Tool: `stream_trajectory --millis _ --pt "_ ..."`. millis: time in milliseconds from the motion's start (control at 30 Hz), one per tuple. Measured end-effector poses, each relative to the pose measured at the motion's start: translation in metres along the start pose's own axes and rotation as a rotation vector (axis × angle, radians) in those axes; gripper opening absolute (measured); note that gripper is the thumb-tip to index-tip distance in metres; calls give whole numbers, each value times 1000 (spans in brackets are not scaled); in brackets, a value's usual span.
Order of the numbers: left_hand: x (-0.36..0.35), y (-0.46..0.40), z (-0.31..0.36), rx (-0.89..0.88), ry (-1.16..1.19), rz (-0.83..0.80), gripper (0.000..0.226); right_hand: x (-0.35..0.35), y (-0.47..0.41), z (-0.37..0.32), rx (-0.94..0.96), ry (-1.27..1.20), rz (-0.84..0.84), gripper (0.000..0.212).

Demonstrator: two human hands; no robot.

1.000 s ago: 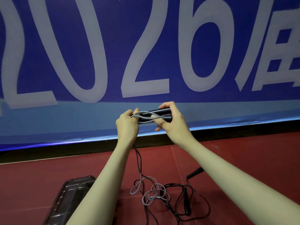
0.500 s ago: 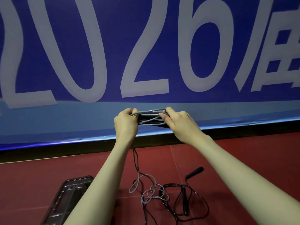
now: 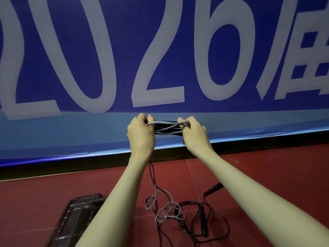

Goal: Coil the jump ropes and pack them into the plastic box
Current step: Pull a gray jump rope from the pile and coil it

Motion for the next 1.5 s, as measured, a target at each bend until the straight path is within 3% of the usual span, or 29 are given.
stream_trajectory --millis 100,267,433,600,800,900,1033,1133,1233,1333,1400,1500 --pt "4 -3 1 -2 19 44 31 0 -1 0 60 89 13 33" --pt "7 -6 6 54 109 44 33 2 0 -6 113 -218 -6 34" --pt "10 -9 3 89 30 -94 30 1 -4 -4 87 -410 -159 16" --pt "15 -12 0 80 -18 -228 34 15 -8 -9 183 -323 -369 14" --pt "15 -10 4 36 -8 -205 35 18 -6 -9 205 -328 -370 18" --pt "21 -12 11 -21 -86 -402 44 25 -7 -10 211 -289 -401 21" --pt "32 -2 17 0 -90 -857 49 34 -3 -14 270 -173 -597 17" --pt "34 2 9 55 -33 -1017 51 37 1 -15 293 -94 -688 20" --pt "36 -1 -2 53 129 -990 35 39 5 -16 288 -94 -727 29" --pt "33 -2 -19 63 389 -823 34 40 11 -20 267 -160 -775 25" --pt "22 3 -37 169 569 -709 32 40 11 -25 270 -220 -750 24" --pt "-6 18 -47 289 778 -693 14 37 7 -29 271 -323 -631 26"
Point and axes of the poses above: each hand's wrist, its own y-axis away from the middle knuckle, its own x-axis out of the back of the hand, z = x × y, the point moved 4 cm from there along -y, towards the middle knuckle, and after that the axes turned 7 degrees about -x, right-handed, at the moved point
